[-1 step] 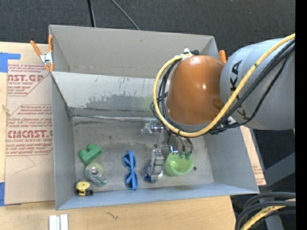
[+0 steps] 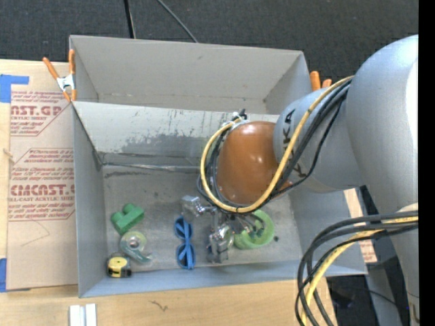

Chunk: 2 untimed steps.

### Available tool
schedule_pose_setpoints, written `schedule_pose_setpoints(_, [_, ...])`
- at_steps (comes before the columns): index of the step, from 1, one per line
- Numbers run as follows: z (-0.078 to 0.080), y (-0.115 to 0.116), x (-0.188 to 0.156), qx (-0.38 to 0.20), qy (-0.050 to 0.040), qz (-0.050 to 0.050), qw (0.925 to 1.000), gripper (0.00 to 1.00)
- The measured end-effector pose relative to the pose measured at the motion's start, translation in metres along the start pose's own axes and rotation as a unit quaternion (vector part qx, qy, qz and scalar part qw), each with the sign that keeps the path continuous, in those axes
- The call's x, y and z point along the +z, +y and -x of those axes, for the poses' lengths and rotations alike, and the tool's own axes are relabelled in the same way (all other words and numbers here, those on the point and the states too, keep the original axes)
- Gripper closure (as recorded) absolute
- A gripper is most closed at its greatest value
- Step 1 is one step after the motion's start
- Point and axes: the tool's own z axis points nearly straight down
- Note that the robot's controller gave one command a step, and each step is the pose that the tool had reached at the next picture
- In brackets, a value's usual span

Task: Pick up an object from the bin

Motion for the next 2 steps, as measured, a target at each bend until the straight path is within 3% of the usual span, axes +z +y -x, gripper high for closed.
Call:
schedule_pose_setpoints(1, [0.037,0.051,-0.002,-0.157,-0.0012,0.000,0.9877,0.00])
schedule_pose_setpoints(2, [0.044,0.113,-0.002,-0.241,-0.0032,0.000,0.9706,0.00])
